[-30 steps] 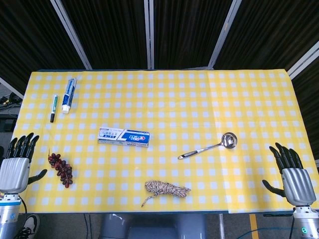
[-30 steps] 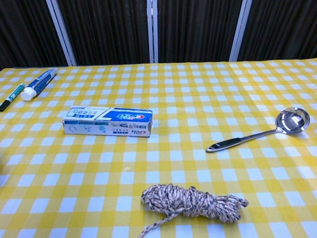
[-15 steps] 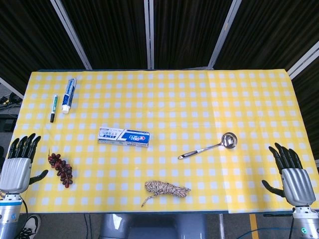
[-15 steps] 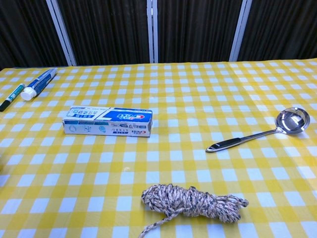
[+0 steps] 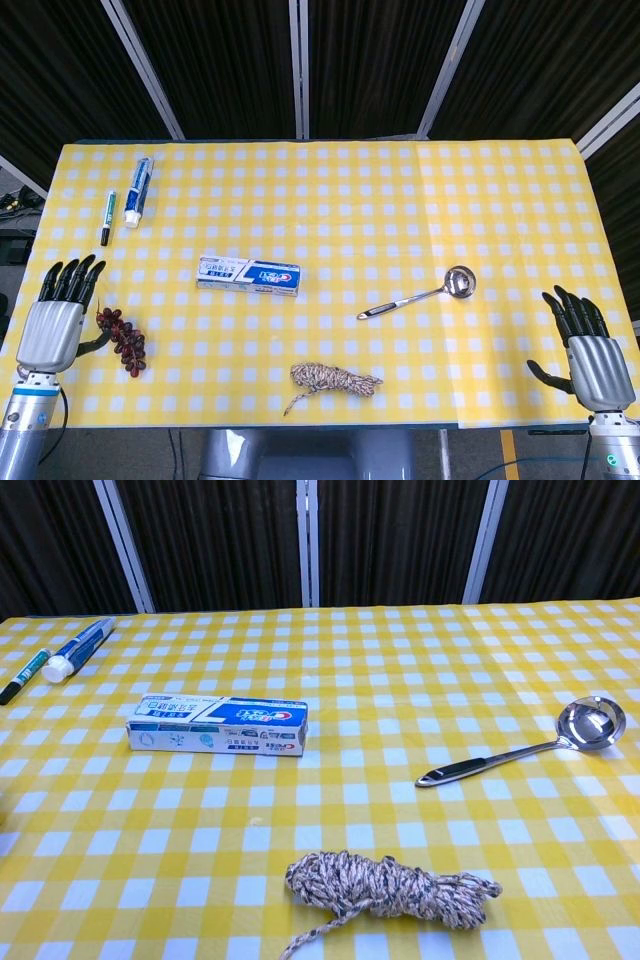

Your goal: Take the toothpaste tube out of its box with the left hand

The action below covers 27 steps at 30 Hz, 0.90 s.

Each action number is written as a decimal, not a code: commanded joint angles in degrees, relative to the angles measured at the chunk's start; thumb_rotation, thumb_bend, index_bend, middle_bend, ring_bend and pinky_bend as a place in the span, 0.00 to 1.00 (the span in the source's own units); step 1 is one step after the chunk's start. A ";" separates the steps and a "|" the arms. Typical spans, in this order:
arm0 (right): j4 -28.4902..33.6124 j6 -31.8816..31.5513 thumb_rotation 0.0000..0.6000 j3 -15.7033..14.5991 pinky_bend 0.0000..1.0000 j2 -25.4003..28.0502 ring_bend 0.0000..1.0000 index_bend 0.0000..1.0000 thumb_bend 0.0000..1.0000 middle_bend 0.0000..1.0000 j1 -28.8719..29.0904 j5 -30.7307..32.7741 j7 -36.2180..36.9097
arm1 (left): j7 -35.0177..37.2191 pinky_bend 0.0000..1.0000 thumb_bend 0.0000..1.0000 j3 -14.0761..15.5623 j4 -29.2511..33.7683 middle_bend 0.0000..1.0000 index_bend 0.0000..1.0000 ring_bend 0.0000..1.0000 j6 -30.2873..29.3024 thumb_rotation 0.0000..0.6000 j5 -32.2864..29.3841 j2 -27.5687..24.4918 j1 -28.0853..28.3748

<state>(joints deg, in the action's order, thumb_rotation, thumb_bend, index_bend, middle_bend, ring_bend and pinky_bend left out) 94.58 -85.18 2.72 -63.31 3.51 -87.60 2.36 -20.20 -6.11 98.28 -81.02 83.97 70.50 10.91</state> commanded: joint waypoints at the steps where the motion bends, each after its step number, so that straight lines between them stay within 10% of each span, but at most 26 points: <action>1: 0.11 0.03 1.00 -0.03 0.00 0.27 0.00 0.00 0.08 0.00 -0.01 -0.05 0.58 | -3.27 0.06 0.00 -2.93 2.48 0.00 0.06 0.00 5.04 1.00 -2.04 -0.94 4.46; 13: -0.39 1.32 1.00 0.61 0.00 1.55 0.00 0.00 0.08 0.00 0.47 1.27 5.41 | -11.12 0.18 0.00 -9.98 2.11 0.02 0.16 0.09 25.77 1.00 -18.16 1.57 21.03; 27: -0.87 1.97 1.00 1.00 0.00 2.74 0.00 0.00 0.08 0.00 0.61 2.07 9.53 | -25.85 0.20 0.00 -9.49 -2.49 0.08 0.21 0.13 32.00 1.00 -40.93 11.26 36.56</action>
<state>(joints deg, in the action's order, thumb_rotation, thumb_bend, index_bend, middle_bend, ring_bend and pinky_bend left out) 93.75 -83.27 3.67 -60.65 4.11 -85.62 11.72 -43.29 -16.17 97.42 -49.62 46.68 79.19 44.47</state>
